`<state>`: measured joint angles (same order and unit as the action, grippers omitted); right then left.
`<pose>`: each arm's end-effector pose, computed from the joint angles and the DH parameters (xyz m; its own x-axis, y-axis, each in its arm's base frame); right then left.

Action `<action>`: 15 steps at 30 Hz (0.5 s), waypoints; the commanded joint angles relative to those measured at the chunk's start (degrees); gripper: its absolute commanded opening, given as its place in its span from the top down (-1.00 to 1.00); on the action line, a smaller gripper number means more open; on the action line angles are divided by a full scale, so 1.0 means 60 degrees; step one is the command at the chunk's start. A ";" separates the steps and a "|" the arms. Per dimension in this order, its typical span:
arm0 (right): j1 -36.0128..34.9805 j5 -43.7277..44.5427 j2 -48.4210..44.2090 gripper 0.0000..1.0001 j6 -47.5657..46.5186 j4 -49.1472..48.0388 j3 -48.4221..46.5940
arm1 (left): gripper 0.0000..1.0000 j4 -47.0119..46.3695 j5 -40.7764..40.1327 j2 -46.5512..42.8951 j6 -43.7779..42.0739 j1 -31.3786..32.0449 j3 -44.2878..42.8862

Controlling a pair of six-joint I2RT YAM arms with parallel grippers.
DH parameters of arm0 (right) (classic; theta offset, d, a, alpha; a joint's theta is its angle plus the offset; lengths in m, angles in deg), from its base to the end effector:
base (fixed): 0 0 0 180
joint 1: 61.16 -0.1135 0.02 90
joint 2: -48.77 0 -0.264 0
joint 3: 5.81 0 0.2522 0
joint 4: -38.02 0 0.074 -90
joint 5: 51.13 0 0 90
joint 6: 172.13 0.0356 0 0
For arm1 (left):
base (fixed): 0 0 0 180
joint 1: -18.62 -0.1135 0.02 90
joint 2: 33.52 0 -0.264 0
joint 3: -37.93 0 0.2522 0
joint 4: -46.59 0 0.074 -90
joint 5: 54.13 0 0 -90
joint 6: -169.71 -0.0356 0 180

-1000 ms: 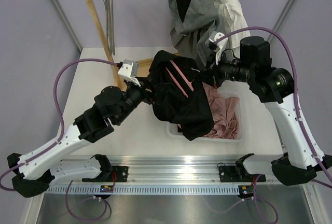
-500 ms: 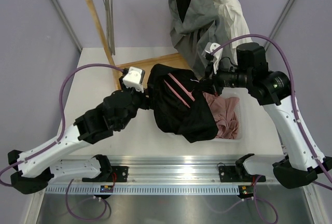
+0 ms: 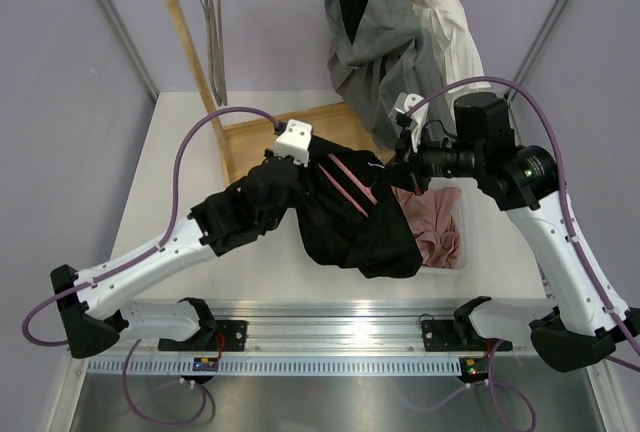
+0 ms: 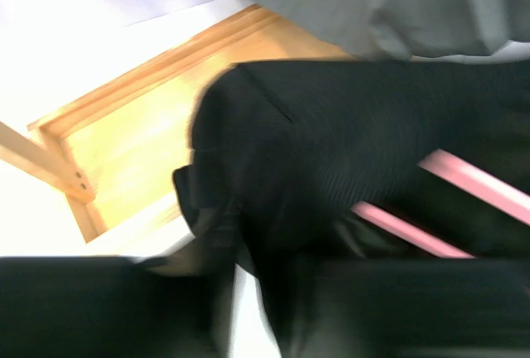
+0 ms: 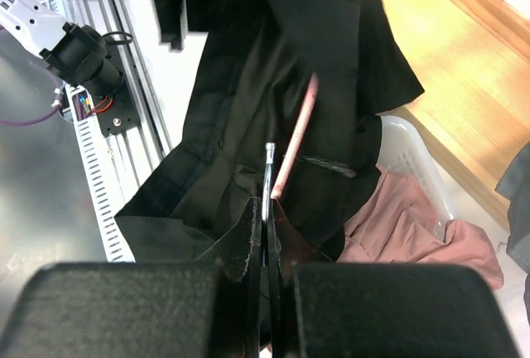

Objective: Remove the skirt from the hanger

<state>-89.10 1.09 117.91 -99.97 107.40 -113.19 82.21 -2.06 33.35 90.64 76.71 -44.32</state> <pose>0.1766 0.1184 0.4635 -0.1795 -0.3693 -0.9118 -0.9334 0.3566 0.0394 0.1535 -0.2051 0.3879 -0.2487 0.1165 -0.9616 0.3234 0.9458 0.0309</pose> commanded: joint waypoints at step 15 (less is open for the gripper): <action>0.0014 -0.0471 -0.1458 1.00 -0.1068 -0.0288 0.2113 | 1.00 0.0544 0.1135 0.0222 -0.0037 -0.1901 -0.1579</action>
<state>-89.13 0.26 112.62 -104.10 104.21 -101.04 85.86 4.04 34.49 89.97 68.01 -51.25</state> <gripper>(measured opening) 0.031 0.015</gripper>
